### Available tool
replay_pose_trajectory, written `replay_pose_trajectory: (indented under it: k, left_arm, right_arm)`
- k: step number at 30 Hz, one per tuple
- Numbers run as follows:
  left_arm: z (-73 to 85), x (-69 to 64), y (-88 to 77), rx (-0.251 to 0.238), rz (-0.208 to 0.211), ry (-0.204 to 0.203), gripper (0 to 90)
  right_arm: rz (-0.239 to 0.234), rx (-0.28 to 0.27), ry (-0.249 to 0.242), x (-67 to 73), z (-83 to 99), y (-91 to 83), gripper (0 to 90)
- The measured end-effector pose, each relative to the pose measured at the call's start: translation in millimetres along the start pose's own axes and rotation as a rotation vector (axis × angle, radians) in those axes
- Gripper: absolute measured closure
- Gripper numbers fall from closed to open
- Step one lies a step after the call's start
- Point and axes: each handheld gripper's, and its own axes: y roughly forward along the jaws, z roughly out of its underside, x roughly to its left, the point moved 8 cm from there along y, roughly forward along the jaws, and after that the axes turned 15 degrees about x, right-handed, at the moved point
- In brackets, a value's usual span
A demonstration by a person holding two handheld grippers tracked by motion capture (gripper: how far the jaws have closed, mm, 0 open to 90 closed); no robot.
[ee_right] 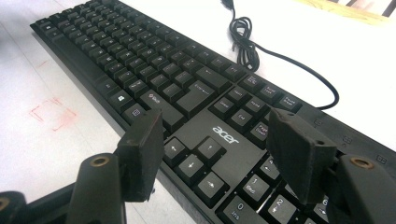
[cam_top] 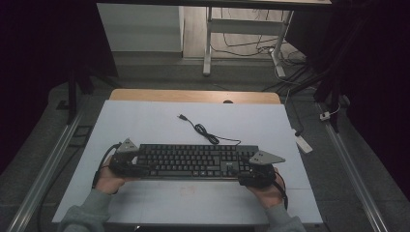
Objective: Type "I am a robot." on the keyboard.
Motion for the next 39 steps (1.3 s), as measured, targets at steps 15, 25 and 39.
replay_pose_trajectory:
  k: [15,25,39]
  left_arm:
    - [-5.0,-22.4,3.1,-0.027,0.086,0.065,81.2]
    - [-3.8,-37.6,15.7,0.018,0.118,0.117,89.2]
    - [-2.7,-51.1,37.6,0.075,0.133,0.15,89.1]
  right_arm:
    - [-0.006,0.005,0.002,0.9,0.9,4.2,37.4]
    - [-0.008,0.013,0.001,1.4,1.7,6.2,37.4]
    - [-0.006,0.02,0.002,0.8,2.9,8.1,37.7]
